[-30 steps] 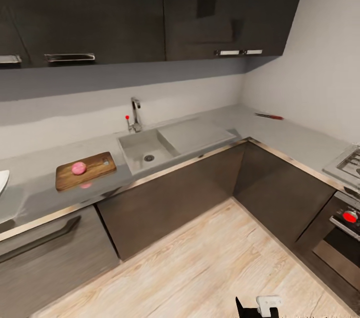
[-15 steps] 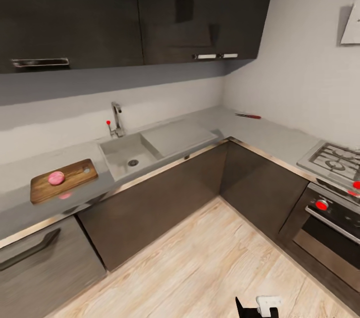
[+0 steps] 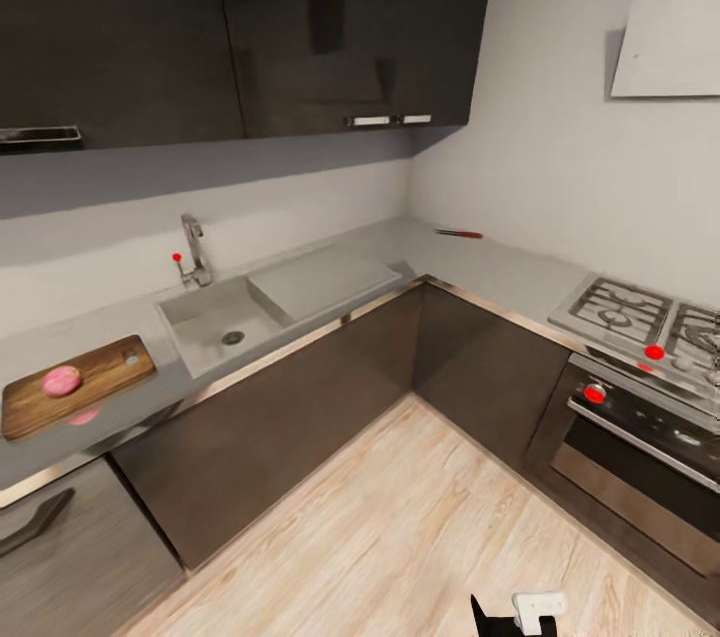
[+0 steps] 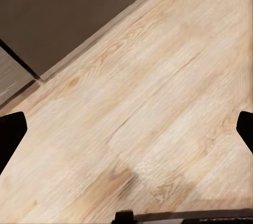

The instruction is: In the kitchen, take the Vidalia onion out of the sink, dice it on the chopping board with the paring knife, put the diced onion into the bowl on the countertop, then place both the paring knife and the chopping board into the sink.

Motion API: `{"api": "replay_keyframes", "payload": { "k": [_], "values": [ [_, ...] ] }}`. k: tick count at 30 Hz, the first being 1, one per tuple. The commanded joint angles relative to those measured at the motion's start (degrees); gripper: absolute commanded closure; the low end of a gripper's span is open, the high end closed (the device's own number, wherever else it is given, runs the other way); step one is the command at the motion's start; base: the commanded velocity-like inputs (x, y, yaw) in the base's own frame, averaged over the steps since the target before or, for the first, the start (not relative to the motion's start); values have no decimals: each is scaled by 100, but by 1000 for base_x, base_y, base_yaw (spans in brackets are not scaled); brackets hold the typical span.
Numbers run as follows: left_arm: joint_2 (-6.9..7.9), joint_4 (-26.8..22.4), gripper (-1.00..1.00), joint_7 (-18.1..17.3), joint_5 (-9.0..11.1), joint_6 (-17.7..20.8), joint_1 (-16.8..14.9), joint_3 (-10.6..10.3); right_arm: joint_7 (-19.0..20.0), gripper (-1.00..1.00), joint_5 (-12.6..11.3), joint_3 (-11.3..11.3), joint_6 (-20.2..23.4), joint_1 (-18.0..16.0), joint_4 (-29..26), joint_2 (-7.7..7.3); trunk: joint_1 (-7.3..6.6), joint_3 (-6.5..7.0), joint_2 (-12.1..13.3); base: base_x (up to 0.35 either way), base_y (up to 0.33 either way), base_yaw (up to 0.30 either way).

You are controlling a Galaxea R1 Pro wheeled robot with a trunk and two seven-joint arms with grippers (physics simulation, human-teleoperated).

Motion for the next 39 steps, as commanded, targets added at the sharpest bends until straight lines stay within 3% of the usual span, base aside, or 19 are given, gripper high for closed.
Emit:
{"api": "replay_keyframes", "payload": {
  "k": [1, 39],
  "values": [
    [7, 12, -100, 40, 57, -20, -1, -26, 50, -100, 45, -47, -24, -7, -2, 10, 2, -1, -7, 0, 0, -223],
    [-4, 40, -100, 40, 54, -21, -1, -26, 50, -100, 45, -33, -33, -7, -1, 14, 2, 260, -7, 0, 0, -223]
  ]
}}
